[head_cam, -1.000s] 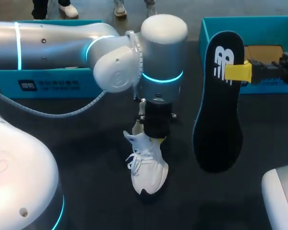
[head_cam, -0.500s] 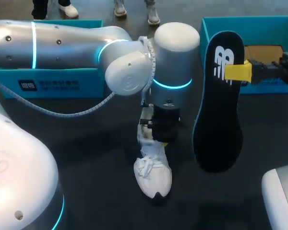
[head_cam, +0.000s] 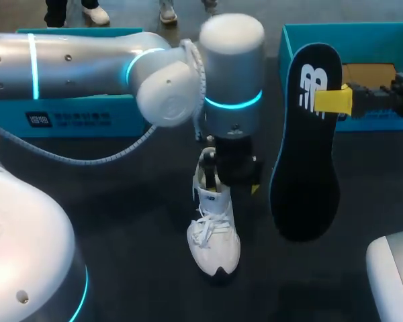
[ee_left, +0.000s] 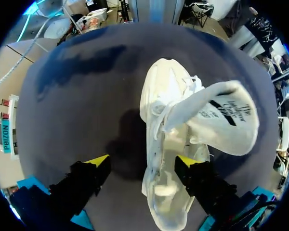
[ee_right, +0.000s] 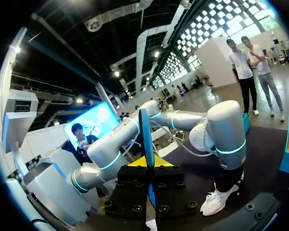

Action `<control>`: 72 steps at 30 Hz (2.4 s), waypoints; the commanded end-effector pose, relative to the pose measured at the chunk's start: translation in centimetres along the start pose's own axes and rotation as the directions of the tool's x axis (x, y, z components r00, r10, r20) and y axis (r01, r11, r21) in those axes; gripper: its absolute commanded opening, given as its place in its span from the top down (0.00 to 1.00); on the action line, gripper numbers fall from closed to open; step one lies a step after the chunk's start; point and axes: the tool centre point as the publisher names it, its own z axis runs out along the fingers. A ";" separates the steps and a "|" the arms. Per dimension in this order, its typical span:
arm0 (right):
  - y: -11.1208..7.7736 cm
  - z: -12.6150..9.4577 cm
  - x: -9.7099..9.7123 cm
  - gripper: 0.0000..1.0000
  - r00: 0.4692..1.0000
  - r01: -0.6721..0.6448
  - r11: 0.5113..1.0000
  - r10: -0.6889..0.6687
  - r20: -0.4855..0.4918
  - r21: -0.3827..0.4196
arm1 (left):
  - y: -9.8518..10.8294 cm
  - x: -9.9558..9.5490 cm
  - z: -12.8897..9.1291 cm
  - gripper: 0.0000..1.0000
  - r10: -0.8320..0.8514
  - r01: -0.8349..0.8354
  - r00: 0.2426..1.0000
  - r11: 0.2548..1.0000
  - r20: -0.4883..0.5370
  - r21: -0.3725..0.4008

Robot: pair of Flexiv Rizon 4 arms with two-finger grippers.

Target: Take the shoe out of the shoebox, open the shoe tongue, remove and reinsert the insole, then place the shoe into the shoebox

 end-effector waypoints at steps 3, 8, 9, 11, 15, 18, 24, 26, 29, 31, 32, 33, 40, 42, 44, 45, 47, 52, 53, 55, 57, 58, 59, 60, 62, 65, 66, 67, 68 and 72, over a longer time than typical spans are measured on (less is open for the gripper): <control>0.4 0.2 0.0 1.00 1.000 -0.002 1.000 0.002 0.000 0.008 | 0.6 2.2 -4.2 0.00 -0.046 0.034 0.975 0.998 0.216 0.057; 0.4 0.2 0.0 1.00 1.000 -0.002 1.000 0.002 0.000 0.008 | 1.2 3.1 -6.6 0.00 -0.096 0.053 0.917 0.992 0.387 0.118; 0.4 0.2 0.0 1.00 1.000 -0.002 1.000 0.002 0.000 0.008 | 1.3 3.3 -7.1 0.00 -0.100 0.051 0.904 0.991 0.415 0.127; 0.4 0.2 0.0 1.00 1.000 -0.002 1.000 0.002 0.000 0.008 | 1.3 3.9 -7.9 0.00 -0.106 0.052 0.876 0.991 0.470 0.126; 0.4 0.2 0.0 1.00 1.000 -0.002 1.000 0.002 0.000 0.008 | 1.0 5.5 -9.4 0.00 -0.093 0.040 0.810 0.994 0.579 0.103; 0.4 0.2 0.0 1.00 1.000 -0.002 1.000 0.002 0.000 0.008 | 0.6 6.5 -10.6 0.00 -0.082 0.033 0.754 0.996 0.652 0.088; 0.4 0.2 0.0 1.00 1.000 -0.002 1.000 0.002 0.000 0.008 | 0.2 6.9 -11.8 0.00 -0.103 0.082 0.672 0.995 0.733 0.065; 0.4 0.2 0.0 1.00 1.000 -0.002 1.000 0.002 0.000 0.008 | 0.2 6.9 -11.8 0.00 -0.103 0.082 0.672 0.995 0.733 0.065; 0.4 0.2 0.0 1.00 1.000 -0.002 1.000 0.002 0.000 0.008 | 0.2 6.9 -11.8 0.00 -0.103 0.082 0.672 0.995 0.733 0.065; 0.4 0.2 0.0 1.00 1.000 -0.002 1.000 0.002 0.000 0.008 | 0.2 6.9 -11.8 0.00 -0.103 0.082 0.672 0.995 0.733 0.065; 0.4 0.2 0.0 1.00 1.000 -0.002 1.000 0.002 0.000 0.008 | 0.2 6.9 -11.8 0.00 -0.103 0.082 0.672 0.995 0.733 0.065; 0.4 0.2 0.0 1.00 1.000 -0.002 1.000 0.002 0.000 0.008 | 0.2 6.9 -11.8 0.00 -0.103 0.082 0.672 0.995 0.733 0.065; 0.4 0.2 0.0 1.00 1.000 -0.002 1.000 0.002 0.000 0.008 | 0.5 7.2 -11.7 0.00 -0.092 0.084 0.632 0.995 0.770 0.049; 0.4 0.2 0.0 1.00 1.000 -0.002 1.000 0.002 0.000 0.008 | 0.8 7.3 -11.7 0.00 -0.085 0.092 0.596 0.995 0.799 0.038; 0.4 0.2 0.0 1.00 1.000 -0.002 1.000 0.002 0.000 0.008 | 1.2 7.4 -11.9 0.00 -0.074 0.109 0.574 0.994 0.816 0.014; 0.4 0.2 0.0 1.00 1.000 -0.002 1.000 0.002 0.000 0.008 | 1.3 7.6 -12.1 0.00 -0.057 0.090 0.548 0.996 0.834 0.009; 0.4 0.2 0.0 1.00 1.000 -0.002 1.000 0.002 0.000 0.008 | 1.5 7.7 -12.5 0.00 -0.011 0.066 0.508 0.997 0.861 -0.026; 0.4 0.2 0.0 1.00 1.000 -0.002 1.000 0.002 0.000 0.008 | 1.8 7.8 -13.2 0.00 0.061 0.013 0.397 0.997 0.916 -0.072; 0.4 0.2 0.0 1.00 1.000 -0.002 1.000 0.002 0.000 0.008 | 1.9 7.8 -13.3 0.00 0.059 0.010 0.384 0.998 0.921 -0.068; 0.4 0.2 0.0 1.00 1.000 -0.002 1.000 0.002 0.000 0.008 | 1.9 7.8 -13.6 0.00 0.091 0.003 0.337 0.995 0.937 -0.098; 0.4 0.2 0.0 1.00 1.000 -0.002 1.000 0.002 0.000 0.008 | 2.0 8.0 -13.9 0.00 0.111 -0.012 0.295 0.994 0.949 -0.113; 0.4 0.2 0.0 1.00 1.000 -0.002 1.000 0.002 0.000 0.008 | 2.0 8.1 -13.9 0.00 0.113 -0.022 0.277 0.994 0.954 -0.111; 0.4 0.2 0.0 1.00 1.000 -0.002 1.000 0.002 0.000 0.008 | 2.2 8.1 -14.0 0.00 0.126 -0.034 0.251 0.992 0.960 -0.121; 0.6 0.3 -0.4 1.00 1.000 -0.015 1.000 0.015 -0.002 0.015 | 2.2 8.2 -14.1 0.00 0.133 -0.041 0.231 0.991 0.964 -0.127; 1.2 0.5 -1.3 1.00 0.999 -0.046 0.999 0.046 -0.022 0.019 | 2.4 8.3 -14.2 0.00 0.148 -0.060 0.187 0.988 0.971 -0.139; 1.9 0.9 -3.0 1.00 0.993 -0.107 0.994 0.108 -0.055 0.027 | 2.6 8.4 -14.6 0.00 0.170 -0.076 0.124 0.984 0.978 -0.162; 2.1 1.0 -3.6 1.00 0.990 -0.121 0.992 0.122 -0.068 0.024 | 2.6 8.4 -14.7 0.00 0.175 -0.081 0.103 0.983 0.979 -0.167; 2.4 1.2 -4.1 1.00 0.988 -0.139 0.990 0.141 -0.069 0.033 | 2.6 8.5 -14.9 0.00 0.183 -0.087 0.082 0.981 0.980 -0.175; 2.6 1.3 -4.7 1.00 0.984 -0.159 0.986 0.162 -0.076 0.045 | 2.7 8.6 -15.1 0.00 0.190 -0.084 0.074 0.979 0.979 -0.184; 3.7 2.0 -6.7 1.00 0.973 -0.204 0.977 0.209 -0.096 0.058 | 2.7 8.7 -15.9 0.00 0.219 -0.091 0.023 0.972 0.975 -0.216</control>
